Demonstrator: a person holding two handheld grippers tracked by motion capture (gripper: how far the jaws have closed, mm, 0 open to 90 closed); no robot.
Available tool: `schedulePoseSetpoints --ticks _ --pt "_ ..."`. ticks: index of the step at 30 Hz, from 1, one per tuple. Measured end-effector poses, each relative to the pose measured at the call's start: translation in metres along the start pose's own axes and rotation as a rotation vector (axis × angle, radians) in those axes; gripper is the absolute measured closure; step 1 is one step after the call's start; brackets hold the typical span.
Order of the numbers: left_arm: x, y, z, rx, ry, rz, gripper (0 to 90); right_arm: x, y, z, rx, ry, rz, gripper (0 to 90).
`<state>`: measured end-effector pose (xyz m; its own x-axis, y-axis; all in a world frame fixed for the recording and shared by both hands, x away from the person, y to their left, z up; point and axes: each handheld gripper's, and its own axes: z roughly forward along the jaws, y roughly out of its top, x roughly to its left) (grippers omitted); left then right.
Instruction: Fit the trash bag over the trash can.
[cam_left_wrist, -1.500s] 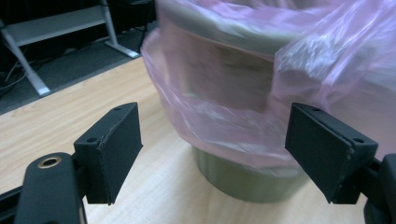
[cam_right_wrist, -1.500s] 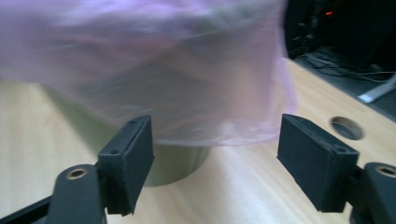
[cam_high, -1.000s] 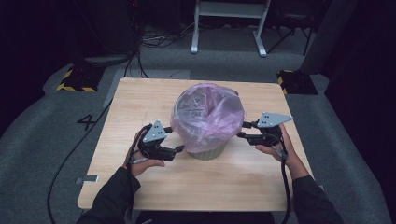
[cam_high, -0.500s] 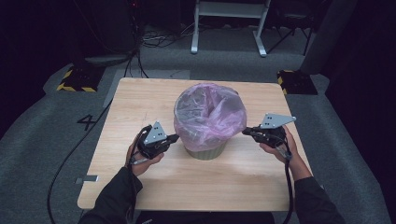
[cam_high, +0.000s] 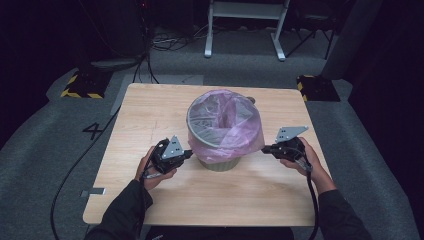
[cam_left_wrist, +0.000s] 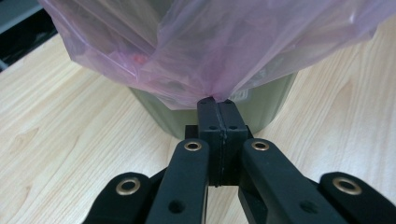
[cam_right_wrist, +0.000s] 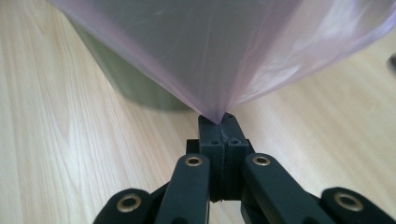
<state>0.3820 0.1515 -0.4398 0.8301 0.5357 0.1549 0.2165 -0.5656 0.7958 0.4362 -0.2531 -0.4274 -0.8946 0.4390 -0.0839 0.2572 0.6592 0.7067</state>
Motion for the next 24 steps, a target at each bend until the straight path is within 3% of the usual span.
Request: schedulePoseSetpoints --ticks 8,12,20,24 --pt "0.005 -0.008 0.014 0.054 -0.006 -0.009 89.9 -0.009 -0.01 0.023 0.15 0.069 0.028 90.0" --pt "0.005 -0.012 0.019 0.066 0.001 -0.012 89.9 -0.009 -0.017 0.035 0.214 0.066 0.022 90.0" --pt "0.007 -0.023 0.025 0.064 0.029 -0.038 89.7 -0.013 -0.028 0.043 0.164 0.065 0.08 90.0" --pt "0.005 -0.027 0.018 0.041 0.028 -0.052 67.9 -0.012 -0.03 0.036 0.106 0.062 0.086 79.2"
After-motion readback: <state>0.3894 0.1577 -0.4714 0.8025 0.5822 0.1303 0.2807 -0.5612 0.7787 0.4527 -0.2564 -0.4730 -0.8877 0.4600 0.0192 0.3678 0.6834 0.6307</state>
